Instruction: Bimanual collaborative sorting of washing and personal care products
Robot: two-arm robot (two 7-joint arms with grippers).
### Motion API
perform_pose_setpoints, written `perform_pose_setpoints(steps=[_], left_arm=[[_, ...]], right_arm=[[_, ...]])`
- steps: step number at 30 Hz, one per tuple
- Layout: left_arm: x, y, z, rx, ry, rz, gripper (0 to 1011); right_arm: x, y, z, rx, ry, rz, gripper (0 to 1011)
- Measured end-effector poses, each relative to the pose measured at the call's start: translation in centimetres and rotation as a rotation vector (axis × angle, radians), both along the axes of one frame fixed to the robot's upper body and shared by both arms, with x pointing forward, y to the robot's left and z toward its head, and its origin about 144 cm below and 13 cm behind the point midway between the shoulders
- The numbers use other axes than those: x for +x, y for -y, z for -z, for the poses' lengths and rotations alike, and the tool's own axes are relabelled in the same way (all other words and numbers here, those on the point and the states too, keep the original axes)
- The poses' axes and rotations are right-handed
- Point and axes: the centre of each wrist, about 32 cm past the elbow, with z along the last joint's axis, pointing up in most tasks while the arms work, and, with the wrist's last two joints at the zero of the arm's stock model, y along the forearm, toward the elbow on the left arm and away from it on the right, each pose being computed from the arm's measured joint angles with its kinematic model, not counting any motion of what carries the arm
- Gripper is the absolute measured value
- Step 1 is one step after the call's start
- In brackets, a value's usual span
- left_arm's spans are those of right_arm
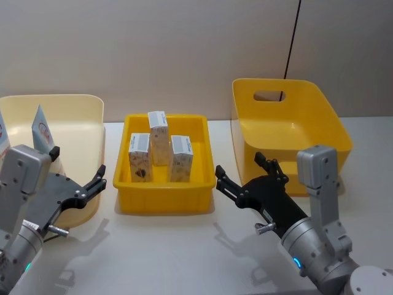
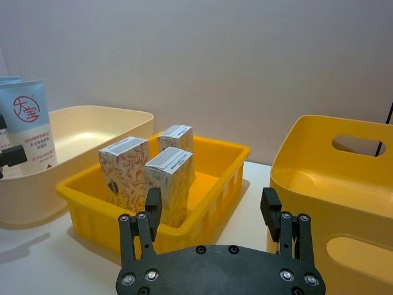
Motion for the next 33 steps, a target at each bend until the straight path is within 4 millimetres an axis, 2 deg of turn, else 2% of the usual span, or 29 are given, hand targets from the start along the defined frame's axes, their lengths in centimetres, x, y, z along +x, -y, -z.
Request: perform_pose_setpoints(steps=[33], left_arm=[[0.0, 0.0, 0.0, 0.0, 0.0, 0.0, 1003]], right_arm=[[0.0, 0.0, 0.0, 0.0, 0.0, 0.0, 1001]])
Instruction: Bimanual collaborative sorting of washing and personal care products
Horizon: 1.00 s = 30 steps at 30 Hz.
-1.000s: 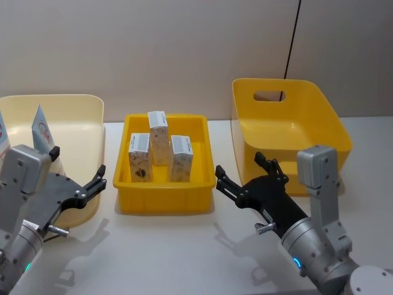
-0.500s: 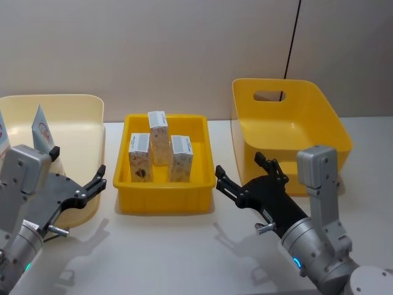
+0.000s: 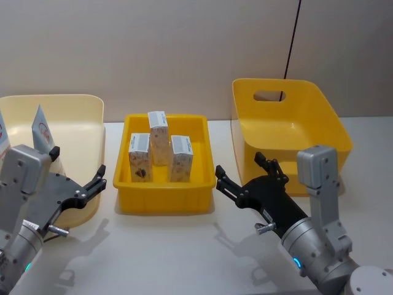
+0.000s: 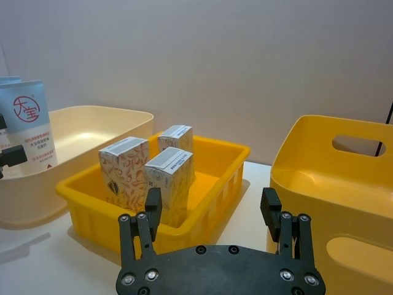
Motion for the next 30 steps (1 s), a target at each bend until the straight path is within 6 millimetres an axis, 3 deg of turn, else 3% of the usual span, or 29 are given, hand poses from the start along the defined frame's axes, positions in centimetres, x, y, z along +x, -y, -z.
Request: perform_pose_setpoints(steps=[30], left_arm=[[0.0, 0.0, 0.0, 0.0, 0.0, 0.0, 1003]], right_arm=[[0.0, 0.0, 0.0, 0.0, 0.0, 0.0, 1001]])
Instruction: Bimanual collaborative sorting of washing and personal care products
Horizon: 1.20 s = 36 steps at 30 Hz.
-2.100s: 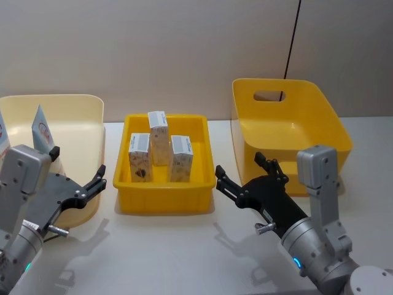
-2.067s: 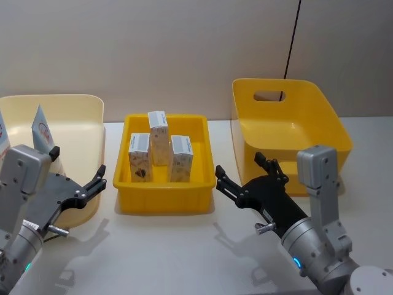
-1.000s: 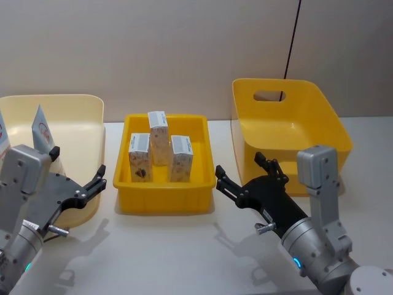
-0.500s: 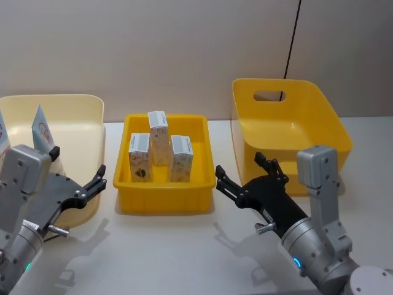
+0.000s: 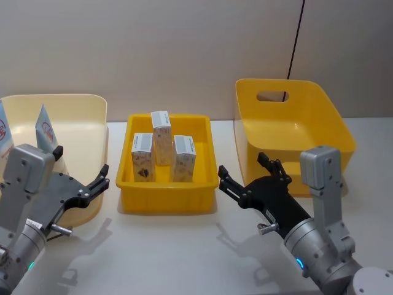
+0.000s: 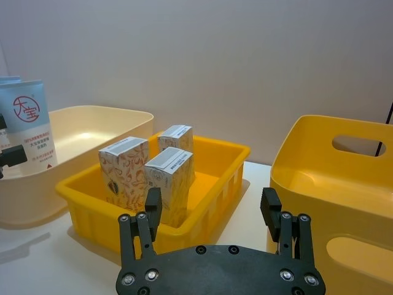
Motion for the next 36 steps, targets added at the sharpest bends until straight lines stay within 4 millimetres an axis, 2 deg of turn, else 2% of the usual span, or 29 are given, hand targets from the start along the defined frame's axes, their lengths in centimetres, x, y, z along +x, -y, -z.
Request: perform_pose_setpoints(steps=[36], left_arm=[[0.0, 0.0, 0.0, 0.0, 0.0, 0.0, 1003]], right_arm=[[0.0, 0.0, 0.0, 0.0, 0.0, 0.0, 1001]])
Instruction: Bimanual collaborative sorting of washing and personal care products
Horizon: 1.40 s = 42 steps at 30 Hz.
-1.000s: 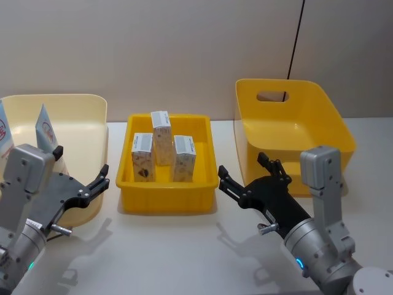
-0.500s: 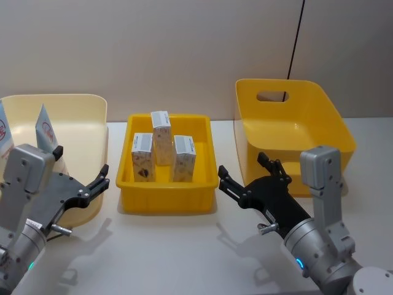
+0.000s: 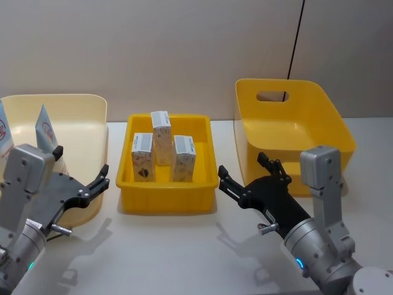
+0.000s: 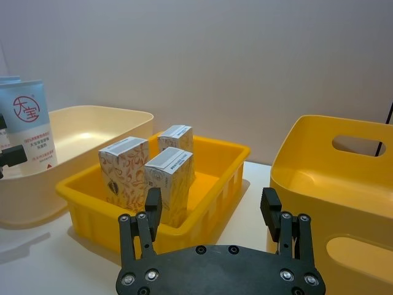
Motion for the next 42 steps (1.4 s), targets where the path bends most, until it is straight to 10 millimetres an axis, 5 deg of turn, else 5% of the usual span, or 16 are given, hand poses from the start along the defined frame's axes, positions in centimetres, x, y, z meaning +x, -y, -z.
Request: perform_pose_setpoints(steps=[42], left_arm=[[0.2, 0.3, -1.6, -0.039, -0.067, -0.035, 1003]], right_arm=[[0.0, 0.0, 0.0, 0.0, 0.0, 0.0, 1001]])
